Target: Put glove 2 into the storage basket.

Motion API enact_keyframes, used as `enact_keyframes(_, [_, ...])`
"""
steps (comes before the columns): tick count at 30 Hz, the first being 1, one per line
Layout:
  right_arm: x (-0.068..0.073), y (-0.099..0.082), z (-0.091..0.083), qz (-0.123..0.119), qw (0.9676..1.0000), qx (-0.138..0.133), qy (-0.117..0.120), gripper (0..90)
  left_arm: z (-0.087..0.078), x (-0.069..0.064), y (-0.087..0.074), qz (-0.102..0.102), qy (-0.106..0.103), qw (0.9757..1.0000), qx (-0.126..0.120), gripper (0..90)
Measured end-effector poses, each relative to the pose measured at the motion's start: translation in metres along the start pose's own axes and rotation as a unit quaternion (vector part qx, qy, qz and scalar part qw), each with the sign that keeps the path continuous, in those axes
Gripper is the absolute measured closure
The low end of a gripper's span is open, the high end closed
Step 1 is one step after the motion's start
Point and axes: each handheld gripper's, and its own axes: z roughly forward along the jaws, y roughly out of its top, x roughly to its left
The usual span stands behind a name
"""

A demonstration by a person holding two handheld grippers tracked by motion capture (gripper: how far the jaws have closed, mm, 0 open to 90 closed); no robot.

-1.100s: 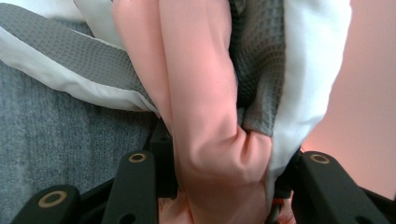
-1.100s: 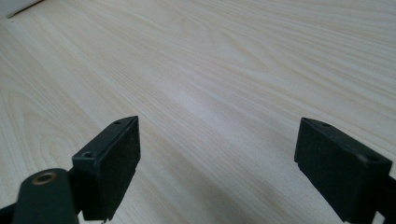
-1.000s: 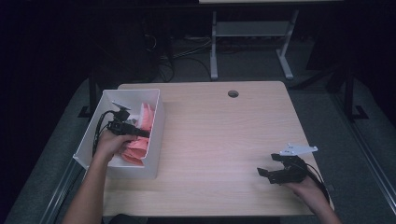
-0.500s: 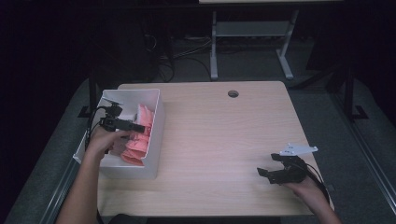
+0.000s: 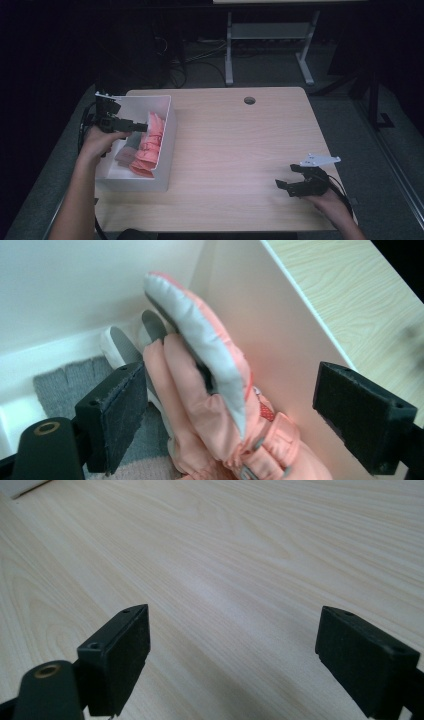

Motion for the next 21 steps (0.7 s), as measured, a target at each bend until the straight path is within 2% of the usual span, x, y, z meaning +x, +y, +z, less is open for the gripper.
enact_keyframes(12, [0.003, 0.001, 0.000, -0.006, 1.0000, -0.001, -0.002, 14.1, -0.013, -0.039, 0.015, 0.052, -0.018, 0.9979, -0.034, 13.8])
enact_keyframes(15, [0.003, 0.002, -0.001, -0.005, 1.0000, -0.002, -0.002, 14.1, -0.013, -0.052, 0.019, 0.066, -0.024, 0.9967, -0.042, 13.8])
enact_keyframes(21, [0.004, 0.002, -0.002, -0.004, 1.0000, -0.001, -0.002, 14.1, -0.006, -0.081, 0.025, 0.094, -0.037, 0.9940, -0.041, 13.9])
